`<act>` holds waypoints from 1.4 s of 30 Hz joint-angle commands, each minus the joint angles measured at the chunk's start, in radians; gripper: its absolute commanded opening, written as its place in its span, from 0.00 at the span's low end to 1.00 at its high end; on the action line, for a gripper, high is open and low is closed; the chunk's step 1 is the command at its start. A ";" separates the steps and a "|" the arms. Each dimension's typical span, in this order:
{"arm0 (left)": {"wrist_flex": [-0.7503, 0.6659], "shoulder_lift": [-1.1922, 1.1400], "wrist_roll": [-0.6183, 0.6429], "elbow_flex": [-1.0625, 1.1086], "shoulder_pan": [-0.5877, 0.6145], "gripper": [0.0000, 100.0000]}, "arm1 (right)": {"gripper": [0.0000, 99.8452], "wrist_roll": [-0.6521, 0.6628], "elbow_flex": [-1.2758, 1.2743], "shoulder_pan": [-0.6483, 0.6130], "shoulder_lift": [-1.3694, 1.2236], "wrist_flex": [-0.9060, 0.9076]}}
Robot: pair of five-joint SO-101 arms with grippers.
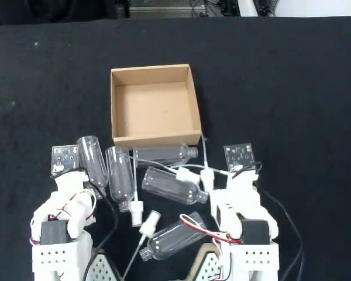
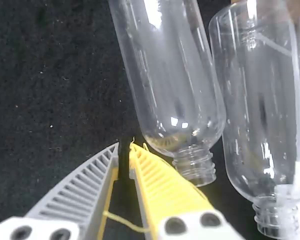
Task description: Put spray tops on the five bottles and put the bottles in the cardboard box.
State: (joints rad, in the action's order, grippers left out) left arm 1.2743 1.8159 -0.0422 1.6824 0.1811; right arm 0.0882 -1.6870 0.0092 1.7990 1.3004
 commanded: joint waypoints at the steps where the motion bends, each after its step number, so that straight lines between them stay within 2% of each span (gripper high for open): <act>1: -0.002 0.006 0.000 0.018 0.004 0.03 | 0.01 0.000 0.004 -0.017 0.094 0.006; 9: -0.002 0.006 -0.003 0.018 -0.054 0.03 | 0.01 0.000 0.004 -0.017 0.094 0.006; 21: -0.002 0.006 -0.008 0.018 -0.051 0.03 | 0.02 0.009 0.004 -0.018 0.094 -0.009; 31: 0.000 0.008 -0.006 0.010 -0.051 0.03 | 0.02 0.011 0.007 -0.012 0.094 -0.201; 34: 0.005 0.006 -0.009 0.002 -0.041 0.03 | 0.02 0.081 0.007 -0.012 0.094 -0.272; 36: 0.006 0.006 -0.012 -0.004 0.030 0.03 | 0.02 0.170 0.007 -0.012 0.094 -0.313; 38: 0.005 0.006 -0.086 -0.047 0.094 0.03 | 0.02 0.245 0.007 -0.012 0.094 -0.345; 42: -0.020 0.008 -0.365 -0.199 0.263 0.03 | 0.02 0.298 0.007 -0.012 0.094 -0.382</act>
State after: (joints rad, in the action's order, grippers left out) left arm 1.2743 1.8159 -0.2186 1.6256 0.3237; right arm 0.3521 -1.6870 0.0061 1.7990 0.9689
